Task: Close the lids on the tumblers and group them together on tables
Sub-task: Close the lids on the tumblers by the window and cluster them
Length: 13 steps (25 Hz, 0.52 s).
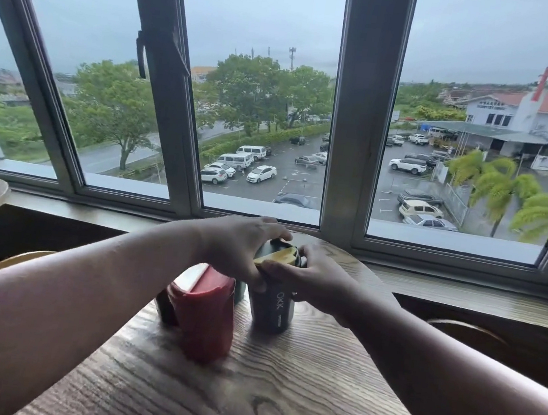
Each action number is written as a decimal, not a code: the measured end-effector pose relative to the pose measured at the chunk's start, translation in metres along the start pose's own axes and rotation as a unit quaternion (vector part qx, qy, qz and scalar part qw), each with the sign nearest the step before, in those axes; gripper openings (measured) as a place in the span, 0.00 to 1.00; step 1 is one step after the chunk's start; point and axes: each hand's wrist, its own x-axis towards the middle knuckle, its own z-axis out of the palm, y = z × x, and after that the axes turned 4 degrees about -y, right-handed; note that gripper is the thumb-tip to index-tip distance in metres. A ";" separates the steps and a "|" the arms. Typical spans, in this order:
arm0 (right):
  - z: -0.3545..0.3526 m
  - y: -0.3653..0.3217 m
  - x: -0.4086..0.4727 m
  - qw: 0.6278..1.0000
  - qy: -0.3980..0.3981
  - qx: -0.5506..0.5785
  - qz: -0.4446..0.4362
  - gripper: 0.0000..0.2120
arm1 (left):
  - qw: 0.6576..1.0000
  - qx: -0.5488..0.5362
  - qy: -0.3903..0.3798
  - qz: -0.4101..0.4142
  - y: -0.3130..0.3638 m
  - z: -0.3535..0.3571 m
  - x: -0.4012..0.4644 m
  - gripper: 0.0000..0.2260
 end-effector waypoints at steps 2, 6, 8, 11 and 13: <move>0.005 -0.004 0.002 1.000 0.013 -0.008 0.001 0.44 | 1.000 0.005 -0.010 0.020 -0.008 -0.002 0.000 0.45; 0.012 -0.011 -0.007 0.999 0.035 0.006 0.012 0.40 | 0.998 -0.006 -0.008 0.059 -0.020 -0.003 0.001 0.44; 0.013 -0.013 -0.014 0.999 0.039 0.020 0.015 0.36 | 0.997 -0.016 -0.008 0.077 -0.024 0.000 0.002 0.44; 0.014 -0.017 -0.022 0.998 0.018 0.059 0.021 0.28 | 0.995 -0.042 0.005 0.092 -0.028 0.004 -0.003 0.41; 0.014 -0.017 -0.022 0.997 0.008 0.066 0.031 0.28 | 0.992 -0.076 0.040 0.097 -0.035 0.002 -0.012 0.39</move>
